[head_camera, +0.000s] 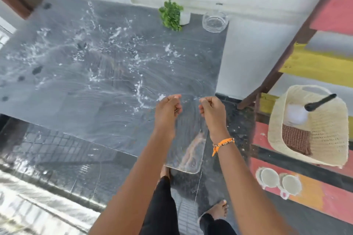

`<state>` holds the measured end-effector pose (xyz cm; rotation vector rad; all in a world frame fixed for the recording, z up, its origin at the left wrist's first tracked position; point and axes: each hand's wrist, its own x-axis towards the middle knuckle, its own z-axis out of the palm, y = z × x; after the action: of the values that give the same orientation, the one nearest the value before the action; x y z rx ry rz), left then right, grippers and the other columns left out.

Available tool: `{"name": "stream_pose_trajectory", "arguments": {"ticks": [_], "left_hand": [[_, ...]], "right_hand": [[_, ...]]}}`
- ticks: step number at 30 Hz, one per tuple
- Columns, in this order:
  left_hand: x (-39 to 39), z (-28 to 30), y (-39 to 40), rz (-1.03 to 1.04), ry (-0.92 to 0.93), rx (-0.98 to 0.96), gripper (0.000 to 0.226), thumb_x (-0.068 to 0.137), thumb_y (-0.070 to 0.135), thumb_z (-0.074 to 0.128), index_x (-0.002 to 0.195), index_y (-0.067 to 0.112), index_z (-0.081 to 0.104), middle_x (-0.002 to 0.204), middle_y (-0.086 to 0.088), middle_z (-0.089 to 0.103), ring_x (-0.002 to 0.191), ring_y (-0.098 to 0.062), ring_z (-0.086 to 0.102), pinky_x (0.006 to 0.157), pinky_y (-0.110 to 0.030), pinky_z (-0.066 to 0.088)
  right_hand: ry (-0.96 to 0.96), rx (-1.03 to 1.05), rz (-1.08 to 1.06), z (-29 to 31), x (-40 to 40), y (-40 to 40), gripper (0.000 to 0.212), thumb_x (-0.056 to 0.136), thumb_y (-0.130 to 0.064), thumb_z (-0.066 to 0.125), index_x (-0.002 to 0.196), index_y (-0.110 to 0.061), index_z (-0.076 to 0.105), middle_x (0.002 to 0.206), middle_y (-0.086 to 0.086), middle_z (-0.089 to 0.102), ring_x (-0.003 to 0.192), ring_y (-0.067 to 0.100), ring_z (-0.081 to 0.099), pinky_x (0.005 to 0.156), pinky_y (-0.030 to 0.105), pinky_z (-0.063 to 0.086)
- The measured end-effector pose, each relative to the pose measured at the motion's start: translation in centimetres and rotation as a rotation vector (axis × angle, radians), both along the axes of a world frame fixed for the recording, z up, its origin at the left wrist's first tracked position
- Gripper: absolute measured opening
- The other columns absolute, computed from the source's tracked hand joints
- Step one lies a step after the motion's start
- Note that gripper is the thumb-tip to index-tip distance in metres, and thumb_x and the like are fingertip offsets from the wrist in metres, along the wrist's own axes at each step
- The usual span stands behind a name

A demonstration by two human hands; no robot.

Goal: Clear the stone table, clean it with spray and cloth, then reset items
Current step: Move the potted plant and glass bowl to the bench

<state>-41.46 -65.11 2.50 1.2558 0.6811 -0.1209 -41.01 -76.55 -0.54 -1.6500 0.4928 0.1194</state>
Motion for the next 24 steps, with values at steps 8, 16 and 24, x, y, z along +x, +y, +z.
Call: {"name": "stream_pose_trajectory", "arguments": {"ticks": [8,16,24], "left_hand": [[15.0,-1.3,7.9,-0.177,0.017,0.220,0.028,0.088,0.006,0.049,0.063,0.018,0.047,0.061,0.000,0.042,0.054,-0.011,0.038,0.056,-0.025,0.033],[29.0,-0.7,7.2,-0.420,0.120,0.172,0.010,0.094,0.011,0.045,0.098,0.009,0.053,0.090,-0.005,0.054,0.083,-0.018,0.053,0.080,-0.030,0.041],[35.6,-1.0,6.4,-0.330,0.174,0.058,0.065,0.082,0.034,0.067,0.131,0.007,0.035,0.083,-0.003,0.049,0.072,-0.013,0.056,0.065,-0.021,0.055]], "right_hand": [[-0.039,-0.263,-0.047,0.6,14.6,6.0,0.010,0.088,-0.021,0.053,0.080,-0.019,0.057,0.078,-0.002,0.063,0.073,0.015,0.055,0.063,0.024,0.035],[-0.060,-0.769,0.041,0.1,23.6,4.6,0.034,0.087,-0.003,0.045,0.119,0.000,0.057,0.124,0.020,0.053,0.118,0.036,0.046,0.099,0.032,0.026],[0.092,-0.956,0.209,-0.5,28.4,2.6,0.057,0.092,-0.009,0.040,0.144,0.003,0.021,0.151,0.019,0.027,0.142,0.034,0.018,0.117,0.036,0.011]]}}
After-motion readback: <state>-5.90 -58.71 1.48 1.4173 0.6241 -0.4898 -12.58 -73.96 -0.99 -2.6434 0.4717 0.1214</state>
